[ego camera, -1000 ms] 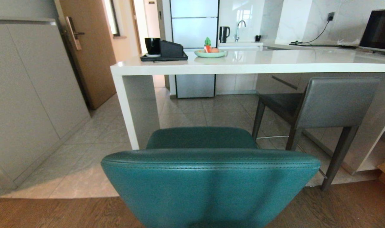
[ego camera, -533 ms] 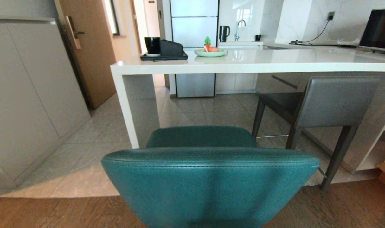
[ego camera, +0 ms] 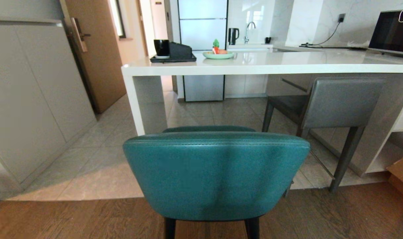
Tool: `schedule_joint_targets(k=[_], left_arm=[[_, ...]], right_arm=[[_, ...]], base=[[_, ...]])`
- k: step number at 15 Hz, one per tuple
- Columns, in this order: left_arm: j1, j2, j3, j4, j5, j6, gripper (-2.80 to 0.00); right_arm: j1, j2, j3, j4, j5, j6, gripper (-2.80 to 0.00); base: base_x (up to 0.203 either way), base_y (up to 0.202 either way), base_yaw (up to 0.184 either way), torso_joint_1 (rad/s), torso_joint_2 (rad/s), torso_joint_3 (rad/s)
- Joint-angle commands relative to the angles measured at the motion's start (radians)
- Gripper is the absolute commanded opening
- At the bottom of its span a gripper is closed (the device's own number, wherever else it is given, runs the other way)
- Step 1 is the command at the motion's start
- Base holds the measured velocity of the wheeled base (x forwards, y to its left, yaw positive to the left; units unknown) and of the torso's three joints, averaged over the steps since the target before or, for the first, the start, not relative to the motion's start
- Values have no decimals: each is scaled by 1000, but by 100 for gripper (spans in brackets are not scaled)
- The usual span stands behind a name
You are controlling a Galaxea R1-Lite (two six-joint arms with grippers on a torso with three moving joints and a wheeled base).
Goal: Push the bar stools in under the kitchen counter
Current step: Pull the gray chair out from under the dining table
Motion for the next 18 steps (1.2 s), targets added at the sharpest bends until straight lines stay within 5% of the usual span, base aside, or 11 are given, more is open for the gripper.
schedule_joint_targets(k=[1, 5, 18], left_arm=[[1, 0, 0, 0, 1, 0, -280], [1, 0, 0, 0, 1, 0, -280], [-2, 0, 0, 0, 1, 0, -280]], right_arm=[[0, 1, 5, 0, 0, 0, -280], [-1, 0, 5, 0, 0, 1, -280], [1, 2, 5, 0, 0, 1, -280]], base=[[0, 0, 0, 0, 0, 0], [3, -41, 0, 1, 4, 2], [0, -193, 2, 1, 2, 3]])
